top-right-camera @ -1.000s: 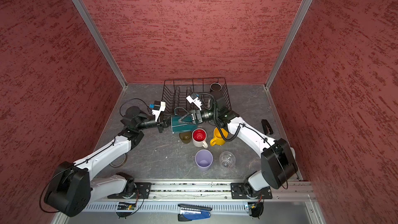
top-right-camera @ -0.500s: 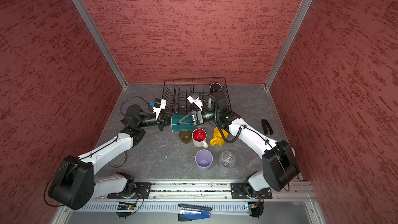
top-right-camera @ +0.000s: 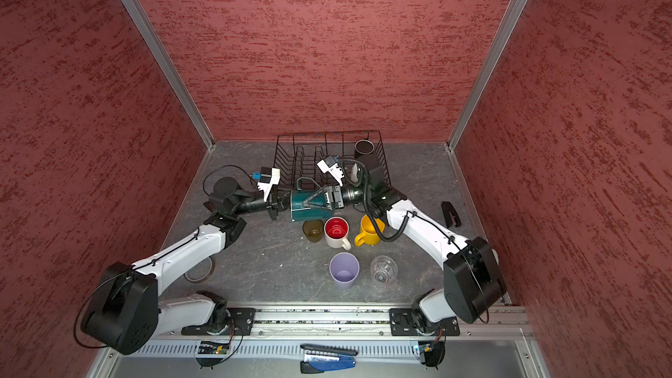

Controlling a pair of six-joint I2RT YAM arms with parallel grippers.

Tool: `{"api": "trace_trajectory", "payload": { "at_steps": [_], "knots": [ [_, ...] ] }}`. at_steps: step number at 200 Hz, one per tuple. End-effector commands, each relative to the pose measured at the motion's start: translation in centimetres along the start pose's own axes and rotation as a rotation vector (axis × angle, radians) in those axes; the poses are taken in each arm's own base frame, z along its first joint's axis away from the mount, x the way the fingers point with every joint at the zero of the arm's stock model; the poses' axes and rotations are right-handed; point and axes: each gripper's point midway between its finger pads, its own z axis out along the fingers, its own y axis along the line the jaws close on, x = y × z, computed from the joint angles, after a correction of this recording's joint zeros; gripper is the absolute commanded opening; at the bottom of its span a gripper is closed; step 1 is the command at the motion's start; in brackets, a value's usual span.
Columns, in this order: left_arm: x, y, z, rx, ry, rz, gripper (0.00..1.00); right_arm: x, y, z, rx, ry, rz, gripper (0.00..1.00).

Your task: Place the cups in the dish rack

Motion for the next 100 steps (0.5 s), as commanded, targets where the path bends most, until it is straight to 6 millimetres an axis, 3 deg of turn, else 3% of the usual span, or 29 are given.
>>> {"api": "trace_trajectory", "payload": {
  "at_steps": [1,67,100],
  "knots": [
    [-6.1,0.7,-0.4,-0.097,-0.162,0.21,0.0,1.7,-1.5,0.6,0.017,0.045,0.104,0.99],
    [-7.2,1.6,-0.8,-0.167,-0.198,0.264,0.0,2.2,-1.9,0.5,0.029,0.047,0.132,0.99],
    [-7.4,2.1,-1.0,-0.15,-0.209,0.211,0.0,2.1,-1.4,0.4,0.029,0.039,0.104,0.99]
  ]
}}
